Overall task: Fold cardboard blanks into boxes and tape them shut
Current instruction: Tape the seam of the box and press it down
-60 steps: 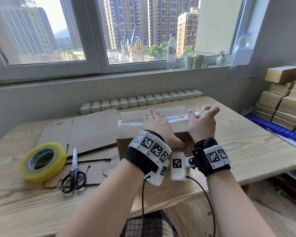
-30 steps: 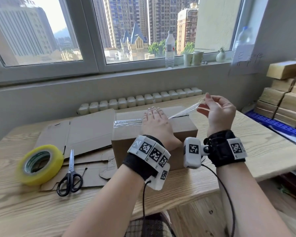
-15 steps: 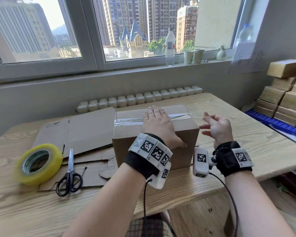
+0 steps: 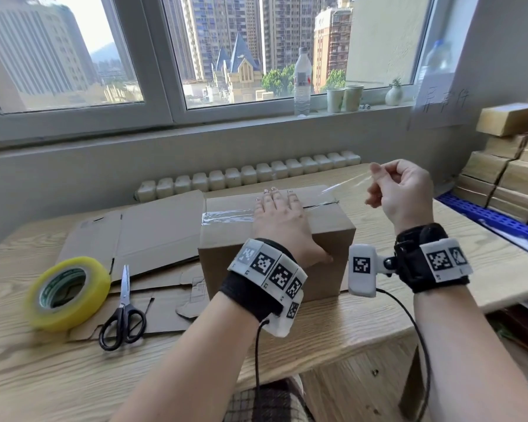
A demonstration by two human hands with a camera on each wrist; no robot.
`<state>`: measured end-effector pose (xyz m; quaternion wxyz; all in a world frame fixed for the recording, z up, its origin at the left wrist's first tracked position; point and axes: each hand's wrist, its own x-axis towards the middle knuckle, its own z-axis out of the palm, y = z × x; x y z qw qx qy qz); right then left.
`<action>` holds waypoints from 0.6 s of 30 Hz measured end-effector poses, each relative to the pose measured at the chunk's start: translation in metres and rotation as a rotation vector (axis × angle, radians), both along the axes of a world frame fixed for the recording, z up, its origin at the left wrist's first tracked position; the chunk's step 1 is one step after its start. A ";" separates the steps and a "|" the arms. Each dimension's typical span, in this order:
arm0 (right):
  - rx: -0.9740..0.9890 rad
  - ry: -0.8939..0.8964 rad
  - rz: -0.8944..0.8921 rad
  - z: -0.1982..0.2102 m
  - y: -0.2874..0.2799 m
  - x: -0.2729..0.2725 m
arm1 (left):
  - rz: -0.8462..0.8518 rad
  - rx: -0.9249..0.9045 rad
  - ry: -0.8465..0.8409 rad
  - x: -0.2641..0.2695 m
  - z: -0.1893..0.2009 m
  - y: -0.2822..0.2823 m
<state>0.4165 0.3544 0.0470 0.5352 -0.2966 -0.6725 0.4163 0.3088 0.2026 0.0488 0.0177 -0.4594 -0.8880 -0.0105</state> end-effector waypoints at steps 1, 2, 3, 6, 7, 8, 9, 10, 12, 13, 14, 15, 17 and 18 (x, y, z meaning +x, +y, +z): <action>0.032 -0.020 -0.008 0.004 0.000 0.000 | -0.002 0.005 -0.003 0.000 0.000 0.000; 0.068 -0.047 -0.023 0.007 0.000 0.000 | -0.004 0.008 -0.005 0.000 0.000 -0.001; 0.116 -0.080 -0.049 0.009 0.001 -0.001 | -0.005 0.010 -0.005 0.001 0.000 -0.001; 0.257 -0.173 -0.145 0.006 0.004 -0.003 | -0.008 0.012 -0.008 0.001 0.001 -0.001; 0.282 -0.190 -0.165 0.004 0.005 -0.004 | -0.008 0.011 -0.008 0.001 0.001 -0.001; 0.301 -0.205 -0.179 0.000 0.007 -0.005 | -0.008 0.009 -0.009 0.001 0.001 -0.001; 0.313 -0.220 -0.190 -0.005 0.009 -0.006 | -0.009 0.007 -0.010 0.001 0.001 -0.001; 0.314 -0.234 -0.194 -0.010 0.012 -0.007 | -0.010 0.006 -0.012 0.001 0.002 -0.001; 0.278 -0.253 -0.189 -0.022 0.014 -0.009 | -0.009 0.005 -0.016 0.001 0.002 -0.001; 0.250 -0.262 -0.184 -0.028 0.014 -0.010 | -0.006 0.005 -0.017 0.001 0.002 -0.001; 0.217 -0.269 -0.178 -0.035 0.013 -0.010 | -0.004 0.003 -0.017 0.001 0.002 0.000; 0.178 -0.273 -0.171 -0.041 0.013 -0.010 | -0.004 0.000 -0.017 0.001 0.003 0.000; 0.091 -0.270 -0.157 -0.050 0.011 -0.011 | 0.000 -0.005 -0.012 0.001 0.004 0.001; 0.038 -0.258 -0.146 -0.053 0.010 -0.012 | 0.002 -0.008 -0.012 0.002 0.004 0.001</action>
